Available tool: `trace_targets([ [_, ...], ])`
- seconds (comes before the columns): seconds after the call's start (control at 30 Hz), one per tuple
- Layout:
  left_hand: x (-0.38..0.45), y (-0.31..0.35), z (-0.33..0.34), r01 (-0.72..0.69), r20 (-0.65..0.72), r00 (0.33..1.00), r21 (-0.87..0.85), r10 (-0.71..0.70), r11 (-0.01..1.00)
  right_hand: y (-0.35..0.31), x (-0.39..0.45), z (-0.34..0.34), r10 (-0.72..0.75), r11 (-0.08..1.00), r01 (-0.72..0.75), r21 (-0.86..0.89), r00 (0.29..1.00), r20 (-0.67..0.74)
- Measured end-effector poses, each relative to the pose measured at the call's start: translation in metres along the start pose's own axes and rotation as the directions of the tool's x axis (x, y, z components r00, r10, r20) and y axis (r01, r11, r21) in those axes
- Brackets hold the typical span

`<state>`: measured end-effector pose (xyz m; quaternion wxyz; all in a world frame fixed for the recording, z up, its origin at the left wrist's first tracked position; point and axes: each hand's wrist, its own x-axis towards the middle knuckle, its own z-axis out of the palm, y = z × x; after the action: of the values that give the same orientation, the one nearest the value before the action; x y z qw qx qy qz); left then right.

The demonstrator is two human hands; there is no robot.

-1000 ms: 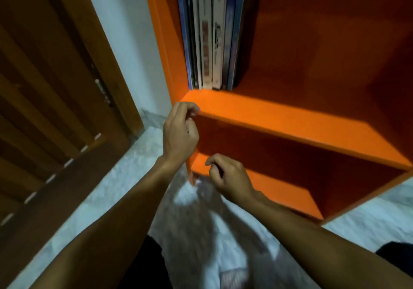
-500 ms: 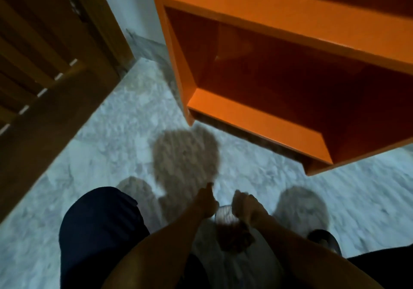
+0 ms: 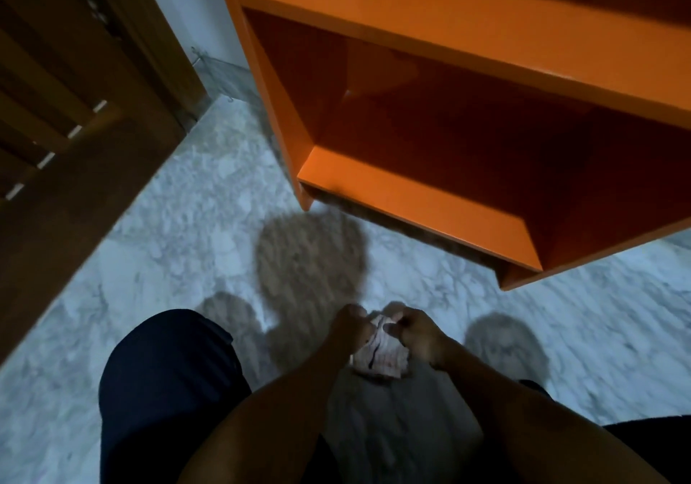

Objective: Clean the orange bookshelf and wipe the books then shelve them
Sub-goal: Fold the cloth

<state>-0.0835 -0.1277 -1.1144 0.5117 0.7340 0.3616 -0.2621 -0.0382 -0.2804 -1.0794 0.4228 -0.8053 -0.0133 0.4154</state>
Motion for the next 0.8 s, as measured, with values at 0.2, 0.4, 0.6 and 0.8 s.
trace_targets([
  [0.2, -0.045, 0.094, -0.045, -0.007, 0.067, 0.998, -0.174, 0.019, 0.985, -0.091, -0.049, -0.057, 0.015, 0.965, -0.006, 0.261, 0.999, -0.030],
  [0.4, -0.167, 0.205, -0.115, -0.131, 0.110, 0.984, -0.102, 0.143, 0.986, -0.209, -0.153, -0.107, 0.023, 0.866, -0.030, 0.500, 1.000, 0.020],
  [0.6, -0.315, 0.295, -0.186, -0.331, 0.261, 0.898, -0.132, 0.355, 0.934, -0.329, -0.294, -0.158, 0.052, 0.863, -0.085, 0.497, 0.995, 0.081],
  [0.8, -0.449, 0.380, -0.228, -0.424, 0.388, 0.799, -0.176, 0.459, 0.888, -0.406, -0.427, -0.196, 0.035, 0.893, -0.041, 0.448, 0.999, 0.023],
])
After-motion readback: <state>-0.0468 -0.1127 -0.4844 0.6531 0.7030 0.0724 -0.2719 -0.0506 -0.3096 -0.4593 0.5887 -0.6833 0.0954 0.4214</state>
